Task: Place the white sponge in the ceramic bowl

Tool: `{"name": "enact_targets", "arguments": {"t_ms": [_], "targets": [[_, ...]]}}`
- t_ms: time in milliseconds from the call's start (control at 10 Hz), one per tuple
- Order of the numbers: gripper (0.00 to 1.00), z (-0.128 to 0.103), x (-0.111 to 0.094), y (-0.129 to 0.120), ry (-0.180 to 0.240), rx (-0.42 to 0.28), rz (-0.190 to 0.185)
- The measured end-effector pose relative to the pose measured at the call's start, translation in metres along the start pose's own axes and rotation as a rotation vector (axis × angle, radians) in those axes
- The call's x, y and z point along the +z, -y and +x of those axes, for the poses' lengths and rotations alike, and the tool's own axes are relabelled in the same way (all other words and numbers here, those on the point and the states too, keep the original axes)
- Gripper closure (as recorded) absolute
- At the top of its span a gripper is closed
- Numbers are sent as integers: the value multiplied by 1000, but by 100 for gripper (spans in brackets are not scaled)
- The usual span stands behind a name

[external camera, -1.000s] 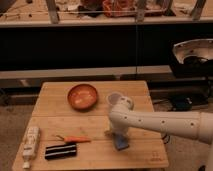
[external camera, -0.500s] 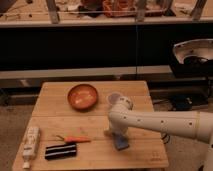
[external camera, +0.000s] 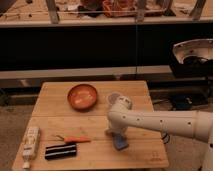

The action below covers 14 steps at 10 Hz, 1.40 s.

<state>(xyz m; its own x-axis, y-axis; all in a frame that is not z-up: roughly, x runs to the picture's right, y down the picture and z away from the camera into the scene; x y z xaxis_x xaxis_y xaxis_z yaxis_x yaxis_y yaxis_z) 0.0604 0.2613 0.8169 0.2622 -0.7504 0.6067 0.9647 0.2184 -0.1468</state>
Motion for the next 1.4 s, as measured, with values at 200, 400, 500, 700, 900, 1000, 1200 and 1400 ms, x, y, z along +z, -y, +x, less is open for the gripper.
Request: {"name": "enact_targets", "arguments": {"t_ms": [200, 400, 500, 700, 900, 1000, 1200, 1400], "targets": [[38, 1, 1, 4, -1, -2, 1], [58, 2, 1, 4, -1, 3, 2], [68, 3, 1, 5, -1, 3, 1], [86, 10, -9, 16, -6, 3, 3], [98, 22, -23, 22, -17, 10, 2], [98, 27, -28, 26, -22, 11, 4], [98, 32, -33, 34, -25, 10, 6], [98, 44, -40, 38, -31, 20, 7]]}}
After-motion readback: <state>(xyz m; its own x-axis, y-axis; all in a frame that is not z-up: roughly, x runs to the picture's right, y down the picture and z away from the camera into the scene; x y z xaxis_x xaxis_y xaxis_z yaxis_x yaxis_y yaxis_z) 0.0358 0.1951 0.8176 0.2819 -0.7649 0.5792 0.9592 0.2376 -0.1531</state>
